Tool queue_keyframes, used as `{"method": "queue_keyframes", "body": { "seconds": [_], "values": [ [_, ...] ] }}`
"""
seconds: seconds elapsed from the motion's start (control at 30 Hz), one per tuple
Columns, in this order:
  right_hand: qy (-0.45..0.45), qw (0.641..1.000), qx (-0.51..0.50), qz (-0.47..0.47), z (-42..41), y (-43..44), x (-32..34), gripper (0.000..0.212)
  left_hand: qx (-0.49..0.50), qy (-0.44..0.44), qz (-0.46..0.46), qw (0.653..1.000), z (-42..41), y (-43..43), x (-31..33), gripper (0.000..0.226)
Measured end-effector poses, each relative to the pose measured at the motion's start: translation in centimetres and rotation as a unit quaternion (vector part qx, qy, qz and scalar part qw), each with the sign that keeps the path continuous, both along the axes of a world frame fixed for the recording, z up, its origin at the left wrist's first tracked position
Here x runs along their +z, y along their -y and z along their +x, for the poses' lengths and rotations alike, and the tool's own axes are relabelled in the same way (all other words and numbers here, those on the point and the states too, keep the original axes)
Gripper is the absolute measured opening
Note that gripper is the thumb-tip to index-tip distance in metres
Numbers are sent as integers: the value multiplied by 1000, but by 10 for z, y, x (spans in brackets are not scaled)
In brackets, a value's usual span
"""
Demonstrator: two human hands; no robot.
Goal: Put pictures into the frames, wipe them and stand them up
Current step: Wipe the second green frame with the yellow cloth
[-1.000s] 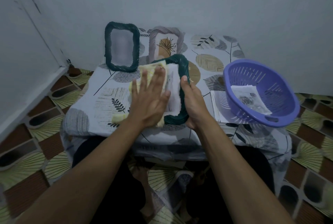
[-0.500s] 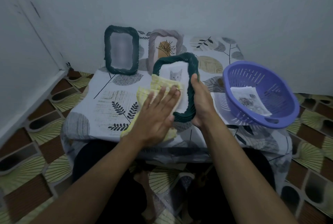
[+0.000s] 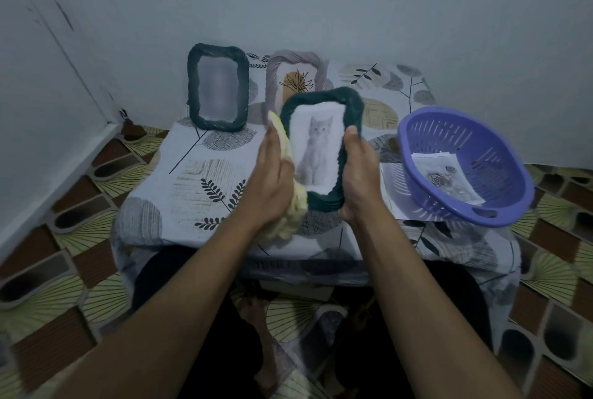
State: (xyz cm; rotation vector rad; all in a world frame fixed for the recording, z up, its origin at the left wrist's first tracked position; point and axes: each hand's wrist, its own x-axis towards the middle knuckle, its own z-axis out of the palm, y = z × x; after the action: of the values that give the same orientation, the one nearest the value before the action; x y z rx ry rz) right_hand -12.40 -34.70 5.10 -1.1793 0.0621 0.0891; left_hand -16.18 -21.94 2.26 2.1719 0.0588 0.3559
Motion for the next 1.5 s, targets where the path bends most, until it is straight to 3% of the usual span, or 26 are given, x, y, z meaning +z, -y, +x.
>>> {"method": "queue_keyframes", "body": {
  "seconds": [0.1, 0.2, 0.4, 0.5, 0.7, 0.8, 1.0, 1.1, 1.27, 1.4, 1.5],
  "values": [
    [-3, 999, -35, 6, 8, 7, 3, 30, -42, 12, -8, 999, -19, 16, -20, 59],
    [-12, 1000, -27, 1, 5, 10, -3, 31, -44, 37, 52, 997, -11, 6, -30, 63],
    [-19, 995, 87, -39, -11, 8, -14, 34, 39, 12, 154, 987, 33, -29, -5, 63],
    [-18, 995, 87, -42, -14, 3, -18, 35, 64, -17, 173, 983, 31, -24, 3, 65],
    [-16, 997, 9, -77, 1, 5, -21, 36, -111, 27, 260, 959, -8, 8, -26, 69],
    [-26, 998, 9, -62, 2, 10, -23, 38, -145, 57, 299, 941, -18, 6, -42, 61],
    [-15, 994, 96, -47, -7, 11, -24, 37, 33, -2, 215, 976, 21, -24, -22, 63],
    [-14, 994, 103, -33, -10, 8, -23, 35, 66, -31, 198, 977, 31, -22, -6, 67],
    [-12, 996, 83, -32, -6, 5, -24, 34, -79, 20, 245, 966, 3, 10, -17, 74],
    [-43, 998, 44, -2, 6, 12, -30, 36, -198, 75, 260, 942, -22, 17, -44, 66],
    [-68, 996, 63, 8, 8, 17, -36, 41, -150, 56, 304, 939, -19, 3, -57, 61]
  ]
}}
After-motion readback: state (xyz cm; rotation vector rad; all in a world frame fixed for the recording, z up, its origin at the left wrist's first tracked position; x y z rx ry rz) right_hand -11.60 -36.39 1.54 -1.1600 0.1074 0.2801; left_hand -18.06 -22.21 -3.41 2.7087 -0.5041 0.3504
